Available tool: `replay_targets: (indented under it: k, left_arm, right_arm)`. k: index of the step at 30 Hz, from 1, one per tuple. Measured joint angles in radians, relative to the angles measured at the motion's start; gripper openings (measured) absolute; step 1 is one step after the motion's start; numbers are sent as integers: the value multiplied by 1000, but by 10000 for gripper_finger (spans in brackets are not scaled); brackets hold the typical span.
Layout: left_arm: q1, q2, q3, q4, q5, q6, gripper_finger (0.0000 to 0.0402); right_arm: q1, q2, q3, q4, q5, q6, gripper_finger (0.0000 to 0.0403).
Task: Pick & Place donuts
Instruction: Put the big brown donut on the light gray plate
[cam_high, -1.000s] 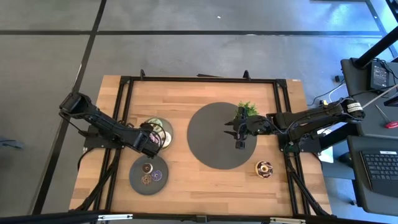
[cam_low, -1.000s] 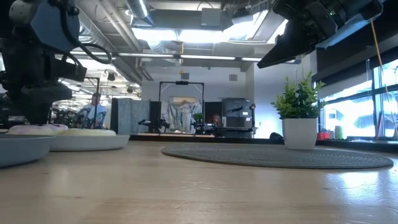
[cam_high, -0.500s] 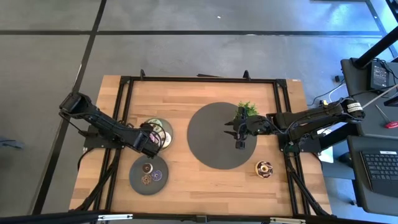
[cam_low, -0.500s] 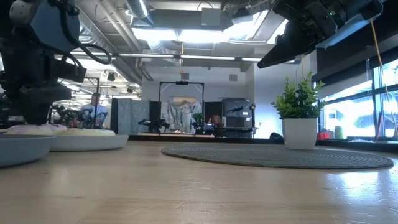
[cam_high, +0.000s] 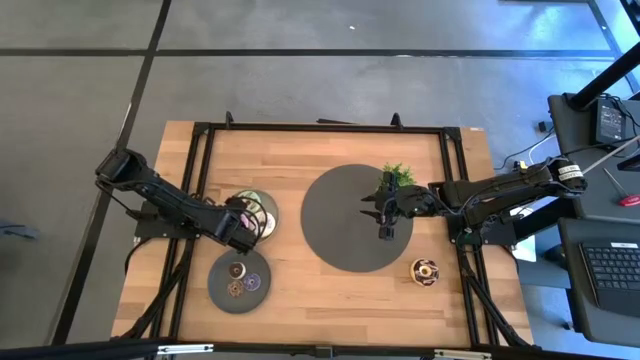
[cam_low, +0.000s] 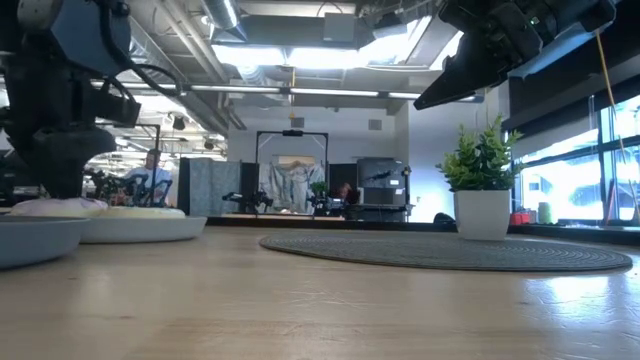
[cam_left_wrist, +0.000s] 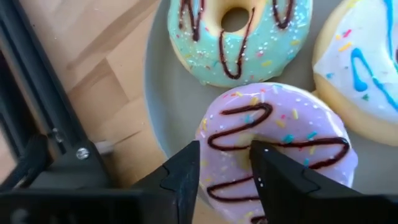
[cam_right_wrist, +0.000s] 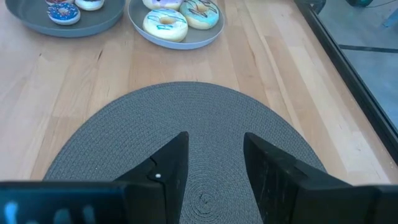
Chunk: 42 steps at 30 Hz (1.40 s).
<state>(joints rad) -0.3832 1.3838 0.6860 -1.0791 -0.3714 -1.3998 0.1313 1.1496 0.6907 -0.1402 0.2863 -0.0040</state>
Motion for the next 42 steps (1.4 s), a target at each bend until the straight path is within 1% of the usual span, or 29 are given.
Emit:
replay_targets:
  k: [4, 6, 8, 10, 12, 14, 15, 16, 18, 20, 24, 27, 30, 35, 38, 42]
  left_arm:
    - [0, 0, 37, -71, -7, 0, 141]
    - [0, 0, 56, -79, -23, 0, 139]
    - [0, 0, 80, -73, -47, 0, 137]
    - [0, 0, 108, -38, -62, 25, 136]
    - [0, 0, 132, 29, -78, 97, 134]
    - [0, 0, 156, 116, -119, 175, 134]
    - [0, 0, 166, 160, -144, 216, 135]
    - [0, 0, 176, 206, -171, 262, 136]
    - [0, 0, 194, 306, -218, 364, 137]
    - [0, 0, 205, 402, -244, 471, 138]
    - [0, 0, 210, 573, -241, 648, 138]
    - [0, 0, 210, 636, -232, 729, 136]
    - [0, 0, 209, 649, -232, 766, 134]
    - [0, 0, 209, 650, -236, 776, 138]
    - [0, 0, 209, 651, -241, 776, 138]
    - [0, 0, 209, 664, -243, 775, 135]
  right_arm:
    - [0, 0, 0, -1, 0, 2, 156]
    - [0, 0, 0, -10, -8, 30, 156]
    - [0, 0, 0, -37, -41, 80, 156]
    - [0, 0, 0, -82, -125, 123, 156]
    - [0, 0, 0, -160, -266, 142, 156]
    - [8, 0, 0, -252, -393, 196, 156]
    - [17, 0, 0, -297, -428, 238, 156]
    - [28, 0, 0, -346, -438, 287, 156]
    - [56, 0, 0, -442, -438, 398, 156]
    - [87, 0, 0, -531, -427, 512, 156]
    - [163, 0, 0, -640, -421, 685, 156]
    - [241, 0, 0, -673, -433, 771, 156]
    - [326, 0, 0, -675, -421, 828, 156]
    - [430, 0, -22, -678, -337, 863, 156]
    - [467, 0, -59, -665, -336, 893, 156]
    - [517, 0, -123, -612, -357, 891, 156]
